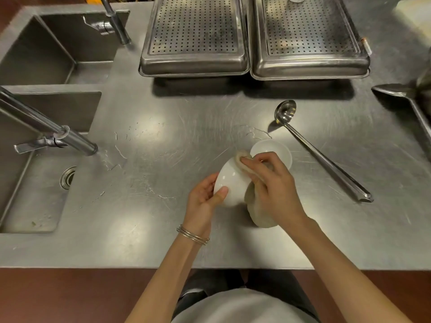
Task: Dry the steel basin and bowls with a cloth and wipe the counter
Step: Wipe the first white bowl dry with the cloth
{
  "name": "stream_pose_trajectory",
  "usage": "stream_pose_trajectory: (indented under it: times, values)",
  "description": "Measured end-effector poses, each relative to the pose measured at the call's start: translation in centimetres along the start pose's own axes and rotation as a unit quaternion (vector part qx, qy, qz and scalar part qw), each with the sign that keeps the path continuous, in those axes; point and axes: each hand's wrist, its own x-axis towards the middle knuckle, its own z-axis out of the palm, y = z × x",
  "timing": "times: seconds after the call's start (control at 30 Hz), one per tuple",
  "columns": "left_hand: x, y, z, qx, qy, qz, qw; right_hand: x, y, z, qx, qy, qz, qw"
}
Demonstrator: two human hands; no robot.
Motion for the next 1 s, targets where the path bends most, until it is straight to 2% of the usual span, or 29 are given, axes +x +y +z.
stream_pose_trajectory:
  times: [0.07, 0.17, 0.23, 0.3, 0.4, 0.47, 0.5, 0.63, 0.77, 0.87, 1.0]
  values:
    - [0.5, 0.1, 0.2, -0.012, 0.023, 0.005, 1.0, -1.1, -0.7, 1.0, -0.027, 0.009, -0.01, 1.0]
    - [1.3, 0.5, 0.4, -0.092, 0.039, -0.038, 0.994, -4.1, -0.8, 2.1, -0.048, -0.086, -0.038, 0.994]
    - [2.0, 1.4, 0.3, -0.13, 0.018, -0.053, 0.99, -5.7, -0.3, 2.0, -0.053, -0.116, -0.043, 0.991]
    - [2.5, 2.5, 0.0, -0.112, -0.005, -0.025, 0.993, -5.7, -0.1, 0.8, 0.003, -0.061, -0.017, 0.998]
    - [2.2, 3.5, -0.6, 0.002, -0.036, 0.044, 0.998, -3.7, -0.3, -2.3, 0.042, 0.104, 0.028, 0.993]
    - [1.8, 3.5, -0.7, 0.065, -0.07, 0.074, 0.993, -2.0, -0.5, -3.6, 0.041, 0.151, 0.031, 0.987]
    - [1.6, 3.3, -0.8, 0.08, -0.088, 0.079, 0.99, -1.1, -0.4, -3.7, 0.054, 0.147, 0.032, 0.987]
    - [1.1, 2.5, -1.2, 0.044, -0.137, 0.059, 0.988, 1.1, 0.5, -3.2, 0.159, 0.003, 0.065, 0.985]
    - [1.0, 2.0, -2.2, 0.007, -0.147, 0.053, 0.988, 1.5, 1.5, -3.1, 0.29, -0.123, 0.114, 0.942]
    - [0.9, 1.6, -2.9, -0.003, -0.163, 0.042, 0.986, 1.4, 2.2, -3.1, 0.363, -0.159, 0.14, 0.907]
    - [1.0, 1.2, -3.6, 0.013, -0.185, 0.023, 0.982, 1.5, 2.4, -2.7, 0.365, -0.165, 0.149, 0.904]
